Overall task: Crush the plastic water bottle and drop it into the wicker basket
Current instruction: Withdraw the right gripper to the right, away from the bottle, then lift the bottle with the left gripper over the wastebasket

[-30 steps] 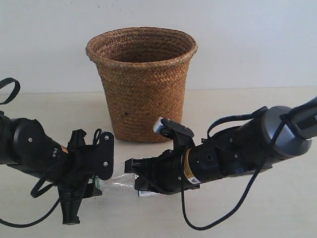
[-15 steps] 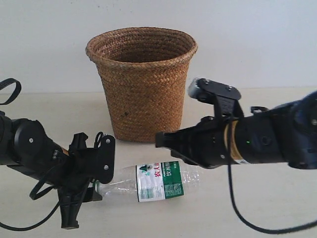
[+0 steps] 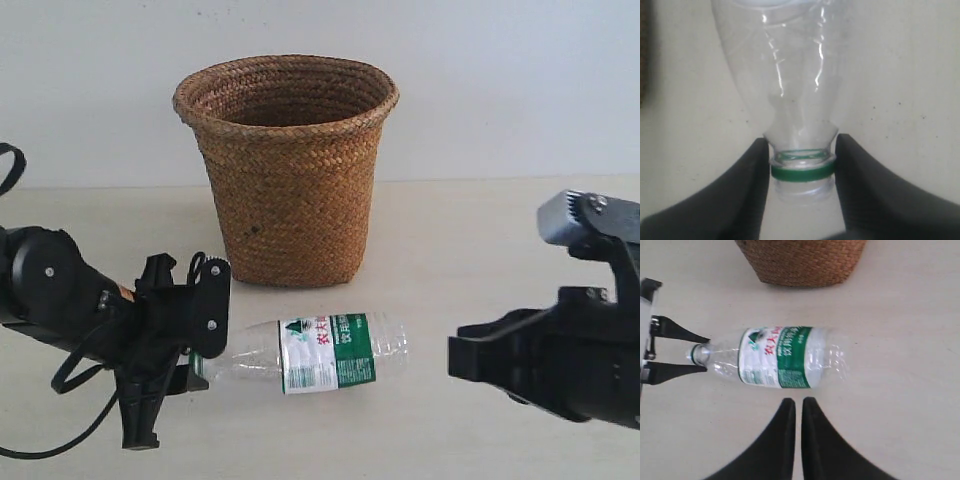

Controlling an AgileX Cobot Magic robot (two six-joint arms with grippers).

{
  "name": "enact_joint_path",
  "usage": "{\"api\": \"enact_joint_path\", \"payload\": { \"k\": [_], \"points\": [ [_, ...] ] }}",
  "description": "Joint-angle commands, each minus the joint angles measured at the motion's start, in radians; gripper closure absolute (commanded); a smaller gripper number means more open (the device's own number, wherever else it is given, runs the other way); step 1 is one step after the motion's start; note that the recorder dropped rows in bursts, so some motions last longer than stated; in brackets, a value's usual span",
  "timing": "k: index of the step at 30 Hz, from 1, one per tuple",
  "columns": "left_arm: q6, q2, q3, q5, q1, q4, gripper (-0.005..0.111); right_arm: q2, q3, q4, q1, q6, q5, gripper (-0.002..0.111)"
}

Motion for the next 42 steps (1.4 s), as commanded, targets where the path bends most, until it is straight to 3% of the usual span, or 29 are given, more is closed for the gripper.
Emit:
{"api": "enact_joint_path", "payload": {
  "k": [1,9,16,19,25,31,35,37,39,40,42],
  "points": [
    [0.005,-0.08,0.003,0.026,-0.006,-0.015,0.103,-0.15,0.099,0.005,-0.002,-0.018,0.051,0.107],
    [-0.02,-0.167,0.003,0.135,-0.022,-0.015,0.103,-0.403,0.147,0.005,-0.002,-0.013,0.083,0.107],
    [-0.094,-0.317,0.003,0.218,-0.144,-0.013,0.103,-0.412,0.151,0.005,-0.002,-0.055,0.064,0.107],
    [-0.205,-0.402,0.003,0.235,-0.177,0.008,0.103,-0.412,0.151,0.005,-0.002,-0.071,0.064,0.107],
    [-0.462,-0.537,0.003,0.34,-0.179,0.16,0.103,-0.412,0.151,0.005,-0.002,-0.098,0.066,0.107],
    [-0.474,-0.543,0.003,0.557,-0.19,0.154,0.103,-0.412,0.151,0.005,-0.002,-0.1,0.068,0.107],
    [-0.463,-0.543,0.003,0.504,-0.206,0.201,0.103,-0.412,0.151,0.005,-0.002,-0.103,0.068,0.107],
    [-0.463,-0.543,0.001,0.423,-0.206,0.31,0.103,-0.412,0.151,0.005,-0.002,-0.103,0.068,0.107],
    [-0.563,-0.543,-0.027,0.309,-0.201,0.581,0.103,-0.412,0.151,0.005,-0.002,-0.103,0.068,0.107],
    [-0.692,-0.543,-0.06,0.241,-0.195,0.742,0.103,-0.412,0.151,0.005,-0.002,-0.103,0.068,0.107],
    [-0.792,-0.541,-0.126,0.191,-0.18,0.902,0.103,-0.412,0.151,0.005,-0.002,-0.101,0.061,0.107]
  ]
}}
